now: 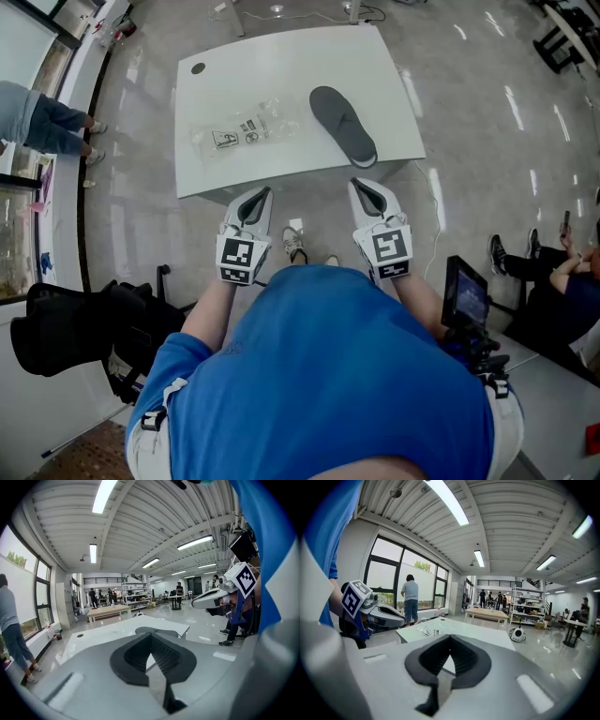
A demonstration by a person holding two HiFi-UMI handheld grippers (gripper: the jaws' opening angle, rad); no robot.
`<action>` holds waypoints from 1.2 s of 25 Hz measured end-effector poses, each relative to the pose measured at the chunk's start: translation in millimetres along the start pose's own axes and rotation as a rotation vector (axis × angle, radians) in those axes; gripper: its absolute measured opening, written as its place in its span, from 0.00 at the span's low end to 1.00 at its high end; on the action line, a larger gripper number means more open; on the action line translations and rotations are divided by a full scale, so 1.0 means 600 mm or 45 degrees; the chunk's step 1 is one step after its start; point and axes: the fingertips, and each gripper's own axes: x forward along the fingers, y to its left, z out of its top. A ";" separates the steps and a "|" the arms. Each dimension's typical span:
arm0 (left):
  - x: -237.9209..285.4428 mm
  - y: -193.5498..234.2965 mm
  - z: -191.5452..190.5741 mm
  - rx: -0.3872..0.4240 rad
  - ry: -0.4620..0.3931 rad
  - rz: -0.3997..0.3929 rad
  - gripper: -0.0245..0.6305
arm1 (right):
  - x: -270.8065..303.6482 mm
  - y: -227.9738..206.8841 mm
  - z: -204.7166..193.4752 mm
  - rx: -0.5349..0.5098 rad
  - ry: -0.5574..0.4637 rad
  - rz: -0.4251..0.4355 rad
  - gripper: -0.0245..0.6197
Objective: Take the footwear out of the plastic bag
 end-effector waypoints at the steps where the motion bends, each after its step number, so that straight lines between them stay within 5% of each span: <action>1: -0.001 -0.006 0.002 0.003 -0.003 -0.004 0.05 | -0.006 0.000 -0.002 0.009 -0.001 -0.003 0.04; 30: -0.018 -0.048 0.020 0.014 -0.049 0.033 0.05 | -0.059 -0.002 -0.023 0.003 -0.001 -0.023 0.04</action>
